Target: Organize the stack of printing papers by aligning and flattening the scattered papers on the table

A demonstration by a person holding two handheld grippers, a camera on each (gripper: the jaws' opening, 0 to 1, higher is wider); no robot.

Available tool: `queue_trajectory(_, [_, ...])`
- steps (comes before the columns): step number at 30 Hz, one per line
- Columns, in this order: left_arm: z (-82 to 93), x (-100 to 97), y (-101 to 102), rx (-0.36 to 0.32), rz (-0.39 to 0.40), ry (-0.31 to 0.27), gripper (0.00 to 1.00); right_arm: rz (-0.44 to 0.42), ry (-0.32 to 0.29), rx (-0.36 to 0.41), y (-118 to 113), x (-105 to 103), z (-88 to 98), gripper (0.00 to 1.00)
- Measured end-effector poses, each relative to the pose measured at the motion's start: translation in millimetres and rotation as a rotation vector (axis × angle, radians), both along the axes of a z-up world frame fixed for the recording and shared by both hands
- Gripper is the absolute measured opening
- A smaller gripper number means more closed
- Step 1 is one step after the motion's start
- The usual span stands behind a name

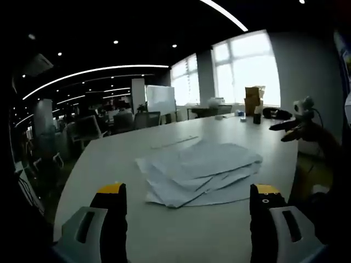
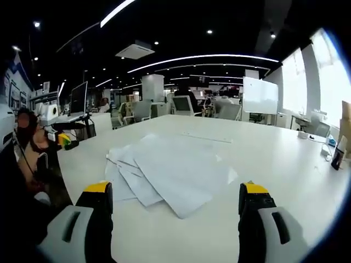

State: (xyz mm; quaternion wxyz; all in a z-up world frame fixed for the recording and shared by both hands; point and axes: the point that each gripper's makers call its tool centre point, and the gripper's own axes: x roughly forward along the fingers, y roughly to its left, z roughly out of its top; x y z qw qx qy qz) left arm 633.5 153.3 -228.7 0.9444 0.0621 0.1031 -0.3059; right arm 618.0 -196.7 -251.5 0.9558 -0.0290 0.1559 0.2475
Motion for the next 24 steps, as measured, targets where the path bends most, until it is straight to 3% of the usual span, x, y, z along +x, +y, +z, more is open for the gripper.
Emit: queue_trajectory(24, [-2.1,-1.0,-4.0,0.003,-0.013,0.001,0.94,0.019,-0.015,0.007,5.5,5.1,6.2,0.9])
